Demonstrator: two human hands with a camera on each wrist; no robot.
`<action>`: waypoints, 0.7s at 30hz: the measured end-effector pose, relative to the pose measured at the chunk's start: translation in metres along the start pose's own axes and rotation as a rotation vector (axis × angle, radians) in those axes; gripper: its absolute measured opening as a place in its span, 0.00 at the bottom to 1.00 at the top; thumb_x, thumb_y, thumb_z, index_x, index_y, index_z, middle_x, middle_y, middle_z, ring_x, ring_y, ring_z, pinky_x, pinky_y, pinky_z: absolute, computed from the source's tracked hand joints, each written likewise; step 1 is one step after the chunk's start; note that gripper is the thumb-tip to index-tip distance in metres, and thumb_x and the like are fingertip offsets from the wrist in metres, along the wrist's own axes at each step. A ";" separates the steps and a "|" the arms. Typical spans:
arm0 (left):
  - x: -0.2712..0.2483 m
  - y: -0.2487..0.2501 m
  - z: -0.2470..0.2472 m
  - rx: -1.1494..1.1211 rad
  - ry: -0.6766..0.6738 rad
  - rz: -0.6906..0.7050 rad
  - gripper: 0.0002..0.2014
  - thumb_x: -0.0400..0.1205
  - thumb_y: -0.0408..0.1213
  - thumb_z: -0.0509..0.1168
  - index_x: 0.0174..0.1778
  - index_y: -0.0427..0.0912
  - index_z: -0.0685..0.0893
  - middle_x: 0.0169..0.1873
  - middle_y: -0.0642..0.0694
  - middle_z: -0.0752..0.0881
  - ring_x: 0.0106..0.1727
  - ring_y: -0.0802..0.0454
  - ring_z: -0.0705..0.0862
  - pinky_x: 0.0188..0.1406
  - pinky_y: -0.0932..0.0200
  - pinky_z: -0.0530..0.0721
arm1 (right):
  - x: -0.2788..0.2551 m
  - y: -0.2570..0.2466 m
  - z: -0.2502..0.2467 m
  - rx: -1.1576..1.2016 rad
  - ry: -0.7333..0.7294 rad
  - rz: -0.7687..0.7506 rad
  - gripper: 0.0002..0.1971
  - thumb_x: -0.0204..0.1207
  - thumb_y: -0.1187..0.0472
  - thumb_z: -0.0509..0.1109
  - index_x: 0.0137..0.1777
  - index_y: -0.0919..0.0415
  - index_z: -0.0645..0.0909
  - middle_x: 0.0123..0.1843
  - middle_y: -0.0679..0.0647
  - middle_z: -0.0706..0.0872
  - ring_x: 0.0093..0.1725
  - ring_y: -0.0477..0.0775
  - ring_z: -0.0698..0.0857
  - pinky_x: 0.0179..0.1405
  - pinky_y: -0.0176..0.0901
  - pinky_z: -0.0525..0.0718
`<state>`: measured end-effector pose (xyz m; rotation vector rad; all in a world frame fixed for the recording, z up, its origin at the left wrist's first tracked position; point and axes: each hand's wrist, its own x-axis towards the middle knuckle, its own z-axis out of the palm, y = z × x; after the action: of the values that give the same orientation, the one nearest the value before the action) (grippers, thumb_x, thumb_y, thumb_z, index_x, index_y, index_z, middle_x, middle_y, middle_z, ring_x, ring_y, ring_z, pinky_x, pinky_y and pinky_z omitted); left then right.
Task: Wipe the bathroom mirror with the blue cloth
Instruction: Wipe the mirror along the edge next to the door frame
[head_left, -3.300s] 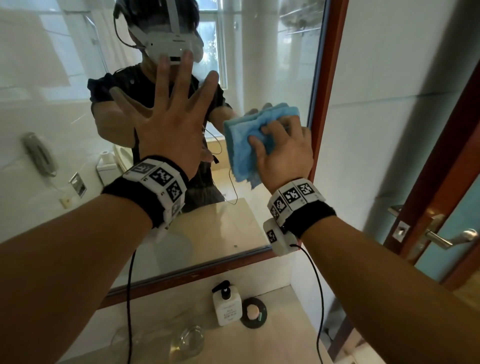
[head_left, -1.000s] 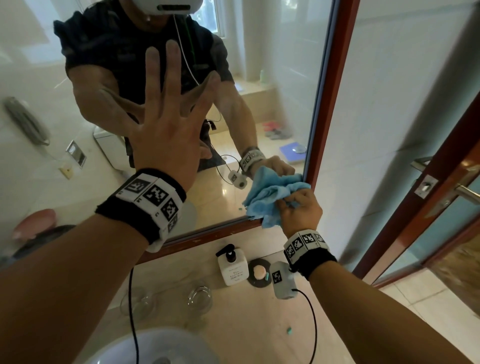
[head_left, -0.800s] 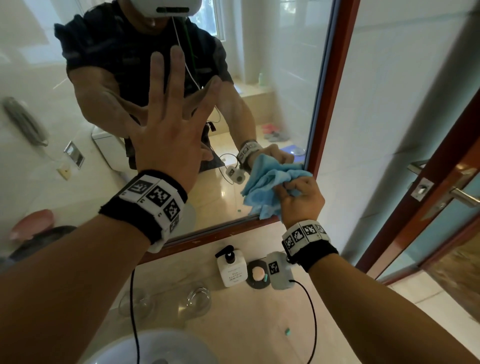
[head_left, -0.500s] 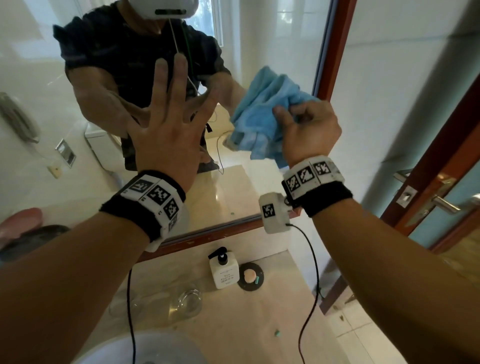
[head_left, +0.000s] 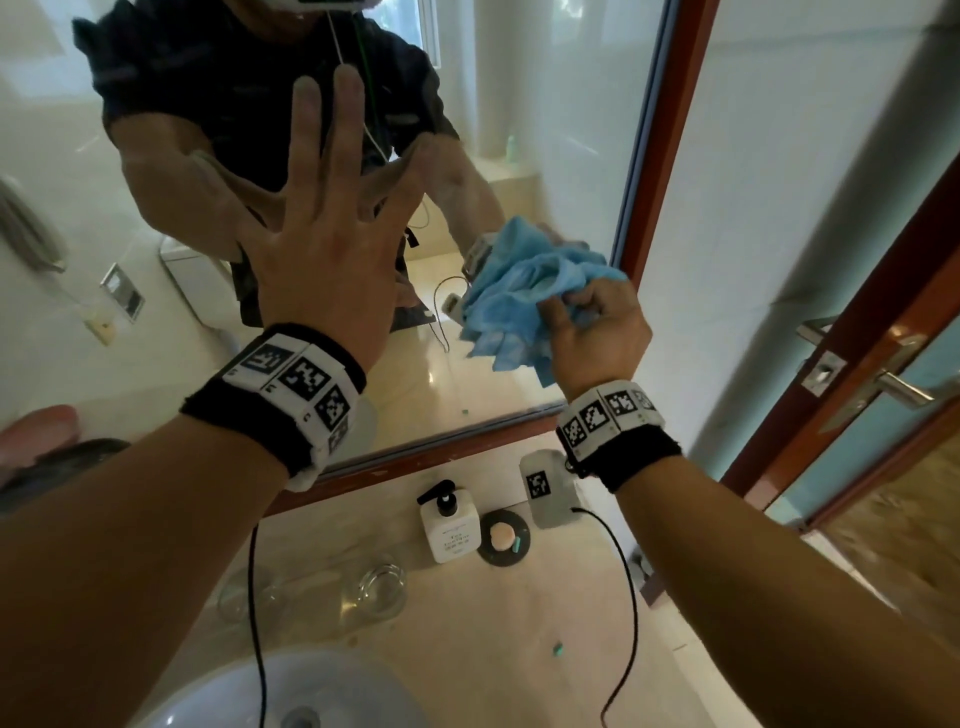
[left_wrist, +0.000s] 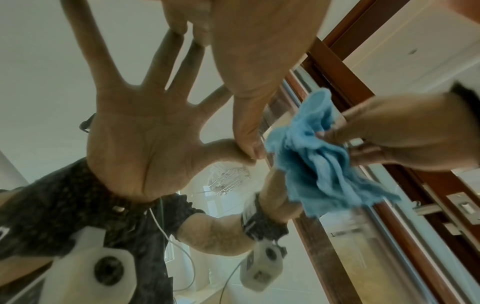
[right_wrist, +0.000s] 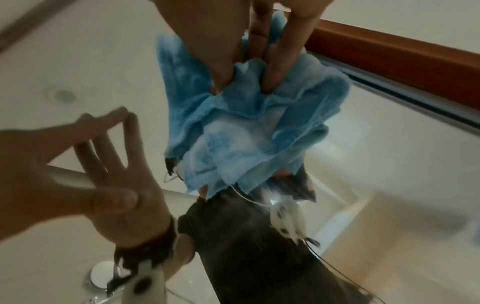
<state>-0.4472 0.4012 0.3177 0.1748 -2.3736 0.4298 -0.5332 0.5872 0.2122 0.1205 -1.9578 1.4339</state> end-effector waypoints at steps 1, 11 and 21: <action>0.000 0.000 0.000 0.005 0.001 0.000 0.57 0.69 0.49 0.80 0.85 0.65 0.47 0.87 0.39 0.44 0.87 0.37 0.44 0.65 0.11 0.58 | -0.011 0.010 0.002 -0.015 -0.032 0.024 0.12 0.67 0.56 0.81 0.32 0.58 0.80 0.43 0.53 0.84 0.40 0.48 0.80 0.37 0.21 0.70; -0.001 0.001 -0.001 0.019 0.006 0.000 0.56 0.67 0.51 0.79 0.85 0.65 0.49 0.87 0.39 0.45 0.87 0.37 0.46 0.66 0.10 0.52 | -0.076 0.063 0.013 -0.151 -0.282 0.255 0.07 0.70 0.62 0.78 0.43 0.63 0.84 0.53 0.56 0.83 0.48 0.52 0.81 0.48 0.34 0.74; 0.001 -0.003 0.005 -0.023 0.028 0.027 0.51 0.73 0.54 0.73 0.85 0.63 0.47 0.86 0.38 0.44 0.87 0.36 0.44 0.62 0.10 0.58 | -0.053 0.022 0.014 -0.066 -0.134 0.228 0.09 0.68 0.65 0.81 0.38 0.68 0.84 0.47 0.56 0.84 0.45 0.51 0.81 0.39 0.11 0.69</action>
<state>-0.4502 0.3968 0.3155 0.1255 -2.3545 0.4153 -0.5094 0.5667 0.1619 -0.0389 -2.1835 1.5370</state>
